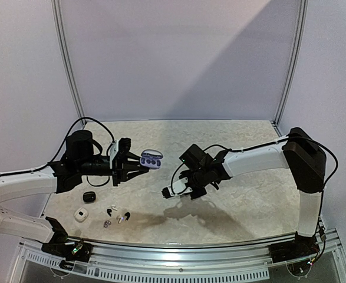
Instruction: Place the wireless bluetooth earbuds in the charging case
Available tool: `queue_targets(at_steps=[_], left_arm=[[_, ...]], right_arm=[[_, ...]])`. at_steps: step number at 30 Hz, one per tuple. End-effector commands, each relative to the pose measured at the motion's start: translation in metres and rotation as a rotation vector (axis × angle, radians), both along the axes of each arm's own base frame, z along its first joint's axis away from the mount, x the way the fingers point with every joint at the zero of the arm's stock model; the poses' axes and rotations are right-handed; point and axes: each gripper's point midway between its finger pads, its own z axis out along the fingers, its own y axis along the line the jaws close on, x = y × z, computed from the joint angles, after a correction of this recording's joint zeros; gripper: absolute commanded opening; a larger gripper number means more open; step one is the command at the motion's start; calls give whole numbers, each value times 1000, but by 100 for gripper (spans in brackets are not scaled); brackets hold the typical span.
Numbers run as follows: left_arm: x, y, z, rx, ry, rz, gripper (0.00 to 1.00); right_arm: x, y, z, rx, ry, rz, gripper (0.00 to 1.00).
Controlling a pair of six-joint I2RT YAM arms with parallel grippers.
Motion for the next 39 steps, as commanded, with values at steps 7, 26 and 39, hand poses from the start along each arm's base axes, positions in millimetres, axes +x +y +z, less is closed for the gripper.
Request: queue_targets(at_steps=[7,26,39], left_arm=[[-3,2,1,-10,-7,5,0],[2,2,9,-56,-35,38,0],[-13,-10,12,-15,-35,-69,0]], right_arm=[[6,2,-5,-36,19,-15,0],[-7,-40,202,442,207,-556,0],[-90,25,324,560,371,-453,0]])
